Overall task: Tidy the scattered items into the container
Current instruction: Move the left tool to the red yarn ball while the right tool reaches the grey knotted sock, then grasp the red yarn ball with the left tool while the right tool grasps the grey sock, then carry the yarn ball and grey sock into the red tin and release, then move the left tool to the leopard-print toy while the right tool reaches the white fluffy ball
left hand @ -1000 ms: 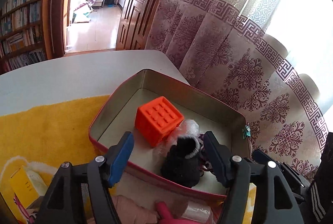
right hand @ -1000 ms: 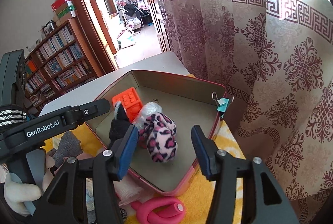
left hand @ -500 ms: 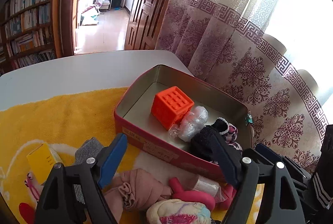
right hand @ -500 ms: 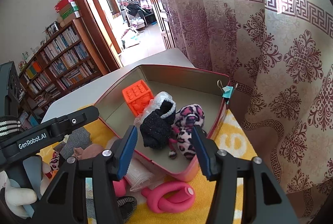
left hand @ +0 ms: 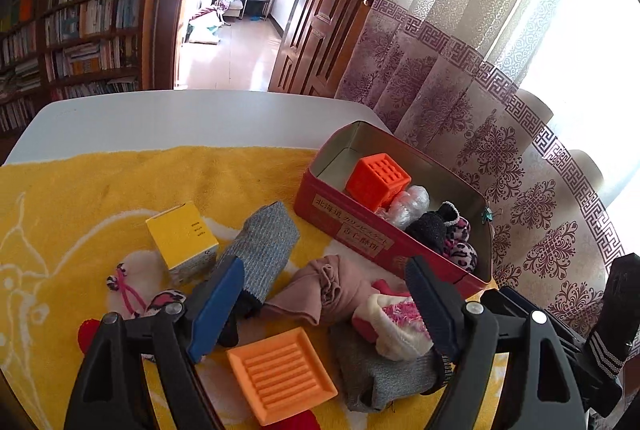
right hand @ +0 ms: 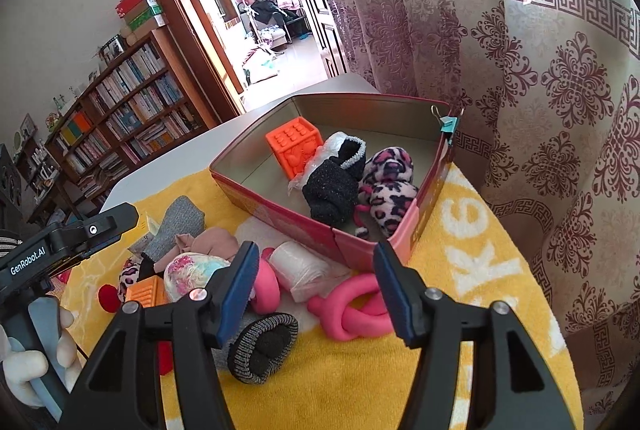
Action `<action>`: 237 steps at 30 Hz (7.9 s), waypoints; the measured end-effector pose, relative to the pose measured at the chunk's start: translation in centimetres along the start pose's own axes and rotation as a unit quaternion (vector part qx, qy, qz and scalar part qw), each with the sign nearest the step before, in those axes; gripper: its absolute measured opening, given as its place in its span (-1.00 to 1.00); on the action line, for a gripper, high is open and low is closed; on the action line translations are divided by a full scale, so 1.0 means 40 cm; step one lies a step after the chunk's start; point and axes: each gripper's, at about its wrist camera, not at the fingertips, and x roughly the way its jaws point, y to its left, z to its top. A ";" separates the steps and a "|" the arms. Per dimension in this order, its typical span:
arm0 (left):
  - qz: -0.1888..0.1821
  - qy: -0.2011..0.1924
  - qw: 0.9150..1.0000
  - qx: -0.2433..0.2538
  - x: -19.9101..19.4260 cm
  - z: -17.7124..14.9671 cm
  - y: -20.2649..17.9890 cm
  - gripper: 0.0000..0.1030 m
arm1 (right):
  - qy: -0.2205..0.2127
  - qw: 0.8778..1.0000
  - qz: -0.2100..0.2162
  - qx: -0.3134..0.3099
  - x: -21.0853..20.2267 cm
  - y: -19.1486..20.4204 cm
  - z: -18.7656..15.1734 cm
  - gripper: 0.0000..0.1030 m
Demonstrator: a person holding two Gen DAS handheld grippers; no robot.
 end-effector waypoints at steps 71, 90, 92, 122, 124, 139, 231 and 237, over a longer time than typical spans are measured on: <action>0.099 -0.036 0.993 -0.048 -0.101 -0.190 0.334 -0.25 | 0.136 0.968 0.073 -0.198 -0.083 0.253 -0.388 -0.05; 0.097 -0.036 0.994 -0.047 -0.098 -0.192 0.325 -0.25 | 0.107 0.981 0.059 -0.153 -0.099 0.211 -0.319 -0.13; 0.095 -0.037 0.994 -0.041 -0.102 -0.190 0.314 -0.25 | 0.096 0.983 0.052 -0.144 -0.105 0.195 -0.300 -0.13; 0.017 -0.048 0.995 0.089 -0.043 -0.006 -0.068 -0.25 | -0.026 0.998 -0.001 -0.063 -0.110 0.004 0.031 -0.13; 0.012 -0.045 0.994 0.095 -0.020 0.011 -0.092 -0.25 | -0.028 0.998 -0.004 -0.058 -0.098 -0.007 0.051 -0.13; -0.005 -0.005 0.995 0.103 0.176 0.112 -0.193 -0.25 | -0.034 0.998 -0.024 -0.048 -0.009 -0.044 0.158 -0.13; 0.119 0.066 0.991 0.017 0.063 -0.096 0.215 0.56 | 0.026 1.000 -0.001 -0.009 -0.028 0.060 -0.145 0.43; 0.099 0.060 0.993 -0.001 0.081 -0.104 0.235 0.56 | 0.026 1.000 -0.003 -0.015 -0.029 0.067 -0.142 0.43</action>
